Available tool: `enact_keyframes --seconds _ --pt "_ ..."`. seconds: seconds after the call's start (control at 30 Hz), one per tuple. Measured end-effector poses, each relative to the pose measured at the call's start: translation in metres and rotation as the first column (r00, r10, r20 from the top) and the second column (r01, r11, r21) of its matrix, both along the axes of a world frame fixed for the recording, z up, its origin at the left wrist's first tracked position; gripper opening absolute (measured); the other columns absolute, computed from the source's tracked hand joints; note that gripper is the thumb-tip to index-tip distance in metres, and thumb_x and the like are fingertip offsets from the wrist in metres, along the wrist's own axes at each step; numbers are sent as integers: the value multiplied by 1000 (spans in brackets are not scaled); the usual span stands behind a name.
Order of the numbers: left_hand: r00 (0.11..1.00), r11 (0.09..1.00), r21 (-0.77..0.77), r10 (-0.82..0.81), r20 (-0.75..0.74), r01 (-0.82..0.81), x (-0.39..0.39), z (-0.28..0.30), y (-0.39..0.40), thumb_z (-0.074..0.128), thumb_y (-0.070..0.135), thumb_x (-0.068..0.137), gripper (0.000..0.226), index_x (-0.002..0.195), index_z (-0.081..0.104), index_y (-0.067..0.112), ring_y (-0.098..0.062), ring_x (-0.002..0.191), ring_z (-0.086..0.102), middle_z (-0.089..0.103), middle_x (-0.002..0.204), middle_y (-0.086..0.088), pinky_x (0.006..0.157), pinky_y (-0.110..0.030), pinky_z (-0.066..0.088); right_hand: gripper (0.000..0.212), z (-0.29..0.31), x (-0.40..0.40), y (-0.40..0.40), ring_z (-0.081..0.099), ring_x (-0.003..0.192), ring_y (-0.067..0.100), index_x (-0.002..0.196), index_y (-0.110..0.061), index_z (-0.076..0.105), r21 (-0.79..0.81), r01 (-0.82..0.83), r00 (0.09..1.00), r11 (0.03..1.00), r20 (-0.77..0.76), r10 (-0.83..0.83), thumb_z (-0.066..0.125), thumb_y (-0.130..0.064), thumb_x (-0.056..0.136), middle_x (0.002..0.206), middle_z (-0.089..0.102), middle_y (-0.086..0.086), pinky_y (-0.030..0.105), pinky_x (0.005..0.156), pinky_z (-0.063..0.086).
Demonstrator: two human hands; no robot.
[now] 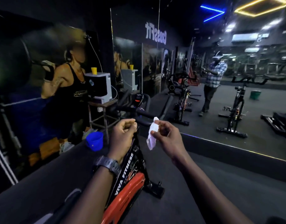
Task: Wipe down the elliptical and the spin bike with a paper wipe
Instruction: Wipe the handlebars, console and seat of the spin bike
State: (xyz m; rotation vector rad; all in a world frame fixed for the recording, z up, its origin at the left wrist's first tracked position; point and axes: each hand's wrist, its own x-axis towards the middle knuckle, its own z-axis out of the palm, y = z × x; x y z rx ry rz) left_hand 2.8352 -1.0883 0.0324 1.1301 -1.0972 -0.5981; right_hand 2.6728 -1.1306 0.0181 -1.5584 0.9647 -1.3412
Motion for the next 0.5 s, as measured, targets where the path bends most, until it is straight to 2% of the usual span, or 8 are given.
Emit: enact_keyframes --seconds 0.17,0.27,0.37,0.43,0.5 --pt "999 999 17 -50 23 49 8 -5 -99 61 7 95 14 106 65 15 -13 84 64 69 97 -5 70 -14 48 37 -14 4 -96 64 82 4 112 -23 66 -31 102 993 994 -49 -103 75 -12 79 90 71 -8 29 84 52" --pt "997 997 53 -58 45 56 21 -8 -157 58 7 96 19 100 64 24 -13 90 65 70 99 -1 77 -21 48 42 -24 11 -150 65 89 2 115 -27 64 -88 146 979 985 -133 -157 75 -13 77 99 71 -10 26 86 51" --pt "994 995 103 -20 109 9 37 -27 -214 55 3 97 21 104 63 20 -11 97 64 70 105 -2 84 -21 46 39 -39 26 -207 64 98 5 118 -28 65 -106 173 934 979 -297 -198 73 -21 80 107 70 -11 20 84 46" --pt "985 986 162 14 174 -43 48 -45 -241 52 -4 95 25 112 63 10 -12 102 63 69 110 -6 85 -11 45 26 -48 39 -232 65 96 9 109 -25 70 -158 157 876 975 -434 -211 69 -25 82 102 72 -8 21 79 45" --pt "968 970 229 27 249 -86 61 -65 -272 48 -8 94 30 118 63 3 -19 110 62 67 117 -11 85 -8 42 5 -62 56 -256 64 80 10 84 -24 66 -256 49 818 966 -545 -186 63 -27 84 83 69 -6 28 70 49"
